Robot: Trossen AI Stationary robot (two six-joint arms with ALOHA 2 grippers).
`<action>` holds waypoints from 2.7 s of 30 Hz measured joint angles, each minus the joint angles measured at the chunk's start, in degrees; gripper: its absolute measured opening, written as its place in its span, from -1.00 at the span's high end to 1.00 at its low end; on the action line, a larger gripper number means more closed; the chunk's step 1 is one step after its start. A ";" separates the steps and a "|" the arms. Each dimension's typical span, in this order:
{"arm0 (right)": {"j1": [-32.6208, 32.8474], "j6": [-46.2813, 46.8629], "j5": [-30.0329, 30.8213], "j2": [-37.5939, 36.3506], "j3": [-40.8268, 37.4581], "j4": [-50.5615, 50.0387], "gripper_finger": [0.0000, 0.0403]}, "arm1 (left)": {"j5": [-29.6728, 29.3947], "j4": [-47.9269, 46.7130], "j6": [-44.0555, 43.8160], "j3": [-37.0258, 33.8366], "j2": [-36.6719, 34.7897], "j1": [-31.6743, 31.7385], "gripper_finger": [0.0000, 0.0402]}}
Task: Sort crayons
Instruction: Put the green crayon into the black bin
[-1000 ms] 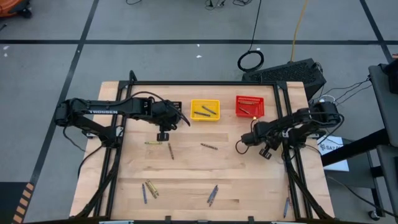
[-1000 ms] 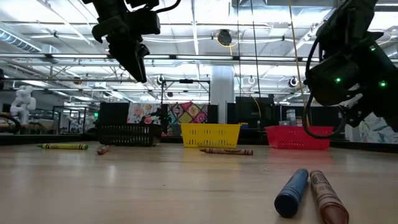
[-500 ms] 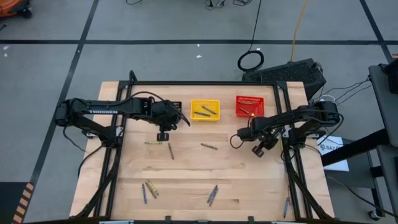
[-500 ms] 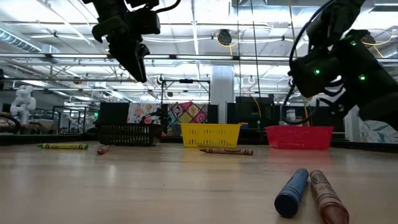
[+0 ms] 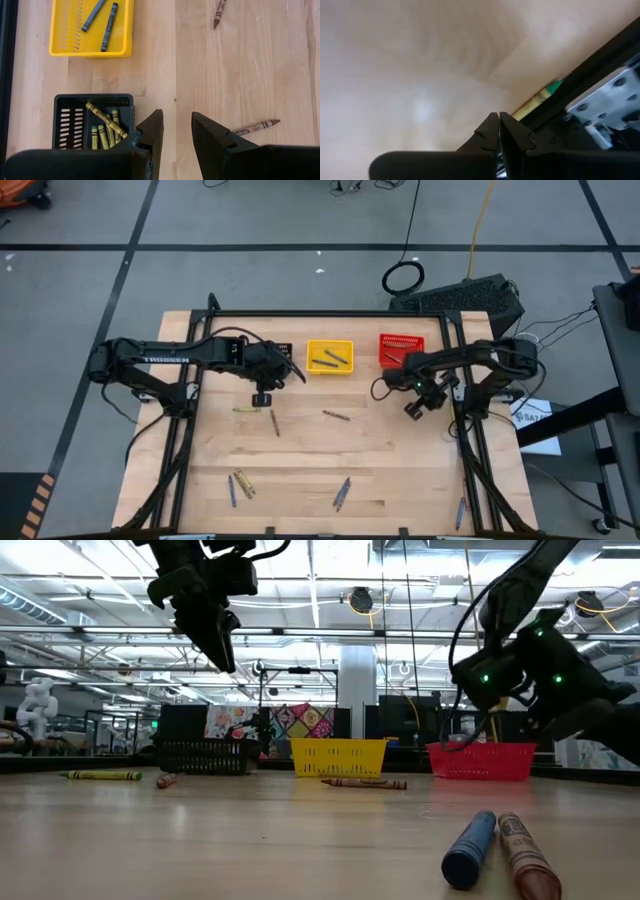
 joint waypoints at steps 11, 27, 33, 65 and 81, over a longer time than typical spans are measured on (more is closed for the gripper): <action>-2.41 -6.99 1.59 8.99 -0.04 -2.77 1.00 | 0.00 -1.37 0.00 0.00 0.00 0.00 0.50; -4.53 -4.52 3.29 8.94 -4.59 0.46 1.00 | 0.02 -1.42 -1.42 0.00 0.00 -0.14 0.50; -6.35 -2.34 3.22 8.94 -5.38 1.21 1.00 | 0.02 -1.42 -1.53 0.00 0.00 -0.13 0.50; -0.62 -4.99 -3.45 8.96 6.03 2.79 1.00 | 0.02 -0.83 -1.36 0.00 0.02 -0.22 0.50; -1.48 -1.10 1.37 8.91 2.57 -0.92 1.00 | 0.04 -1.00 -1.55 0.00 0.02 -0.22 0.50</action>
